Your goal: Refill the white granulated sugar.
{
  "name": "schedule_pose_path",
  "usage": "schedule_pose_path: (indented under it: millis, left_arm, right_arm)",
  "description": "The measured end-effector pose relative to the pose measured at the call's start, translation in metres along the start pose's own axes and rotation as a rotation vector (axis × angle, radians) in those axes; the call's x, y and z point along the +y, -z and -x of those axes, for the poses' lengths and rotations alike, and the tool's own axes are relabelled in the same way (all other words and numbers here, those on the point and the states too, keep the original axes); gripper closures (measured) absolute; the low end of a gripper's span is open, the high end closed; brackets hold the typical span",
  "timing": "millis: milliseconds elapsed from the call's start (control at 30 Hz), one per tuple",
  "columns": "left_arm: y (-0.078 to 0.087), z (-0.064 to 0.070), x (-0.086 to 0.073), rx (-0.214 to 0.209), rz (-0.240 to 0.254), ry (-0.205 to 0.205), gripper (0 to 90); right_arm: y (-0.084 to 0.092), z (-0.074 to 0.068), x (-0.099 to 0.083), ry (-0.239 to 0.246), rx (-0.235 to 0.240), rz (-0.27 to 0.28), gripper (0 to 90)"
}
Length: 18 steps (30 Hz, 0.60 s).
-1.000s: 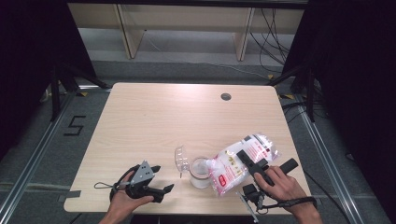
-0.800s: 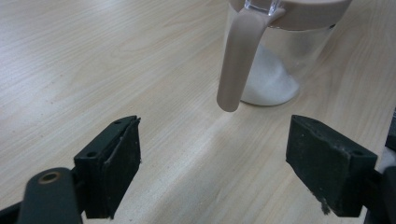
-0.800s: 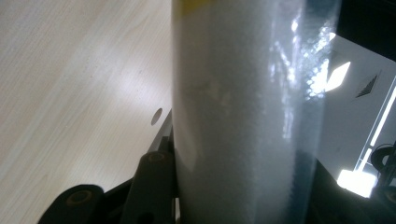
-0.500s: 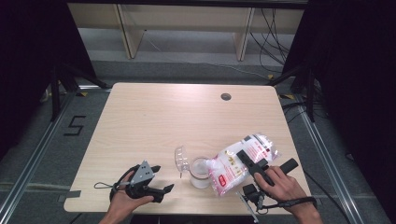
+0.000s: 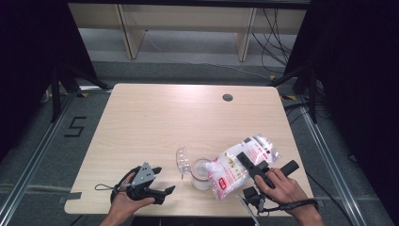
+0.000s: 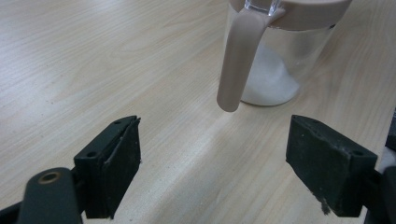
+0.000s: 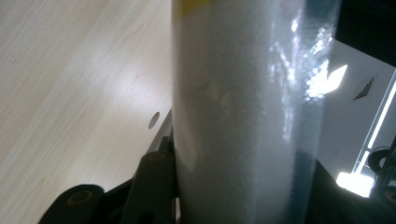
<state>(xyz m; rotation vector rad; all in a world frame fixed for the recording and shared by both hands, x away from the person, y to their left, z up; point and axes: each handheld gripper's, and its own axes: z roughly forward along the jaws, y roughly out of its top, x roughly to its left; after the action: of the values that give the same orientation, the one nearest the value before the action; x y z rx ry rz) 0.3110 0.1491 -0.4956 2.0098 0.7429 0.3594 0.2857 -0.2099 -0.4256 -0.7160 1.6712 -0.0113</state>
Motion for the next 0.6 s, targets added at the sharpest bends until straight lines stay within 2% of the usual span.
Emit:
schedule_pose_path:
  millis: [600]
  left_arm:
    - [-0.0001, 0.0001, 0.0, 0.0, 0.0, -0.001, 17.7]
  right_arm:
    - [0.0016, 0.0021, 0.0008, 0.019, 0.0, -0.006, 68.2]
